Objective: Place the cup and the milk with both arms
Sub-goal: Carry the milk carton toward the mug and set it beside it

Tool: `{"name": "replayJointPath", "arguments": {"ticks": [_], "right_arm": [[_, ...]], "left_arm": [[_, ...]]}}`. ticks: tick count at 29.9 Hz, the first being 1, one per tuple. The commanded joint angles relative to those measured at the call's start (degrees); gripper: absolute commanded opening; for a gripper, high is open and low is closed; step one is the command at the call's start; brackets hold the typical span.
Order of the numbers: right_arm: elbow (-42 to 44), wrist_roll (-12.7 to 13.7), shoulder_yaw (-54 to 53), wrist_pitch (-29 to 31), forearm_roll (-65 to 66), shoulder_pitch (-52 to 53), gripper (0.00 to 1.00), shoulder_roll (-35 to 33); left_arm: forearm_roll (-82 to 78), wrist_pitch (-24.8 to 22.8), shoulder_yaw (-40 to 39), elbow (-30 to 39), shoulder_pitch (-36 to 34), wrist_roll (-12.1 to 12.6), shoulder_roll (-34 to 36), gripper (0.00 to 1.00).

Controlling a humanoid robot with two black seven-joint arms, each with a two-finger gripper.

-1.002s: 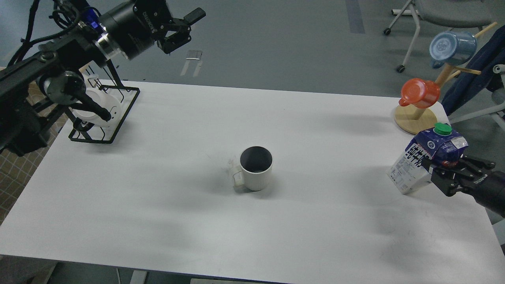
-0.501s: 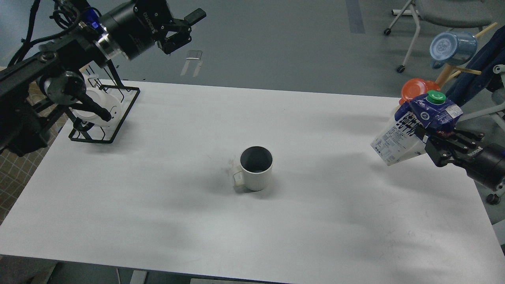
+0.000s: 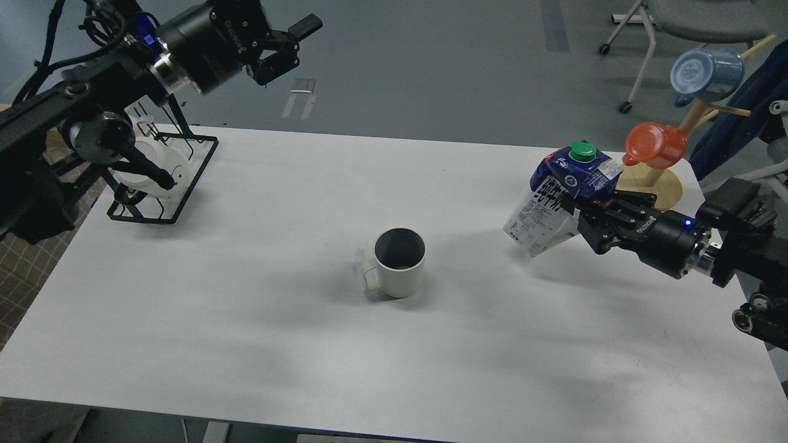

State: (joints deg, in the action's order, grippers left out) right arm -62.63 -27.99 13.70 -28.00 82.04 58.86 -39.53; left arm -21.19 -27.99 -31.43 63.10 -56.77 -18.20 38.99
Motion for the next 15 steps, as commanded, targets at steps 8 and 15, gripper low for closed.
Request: {"name": "replayJointPath", "arguments": {"ticks": [8,15], "right_arm": [[4.0,0.0,5.6,0.0,-2.2,3.7,0.10,9.4],[5.9,0.0,7.0,0.0,-2.4,3.9,0.11,13.4]], "left_arm": [[-0.1,0.0,0.0,0.0,0.6,0.0,-0.1,0.97],[-0.1,0.0,-0.1,0.0,1.1,0.0,0.0,0.97]]}}
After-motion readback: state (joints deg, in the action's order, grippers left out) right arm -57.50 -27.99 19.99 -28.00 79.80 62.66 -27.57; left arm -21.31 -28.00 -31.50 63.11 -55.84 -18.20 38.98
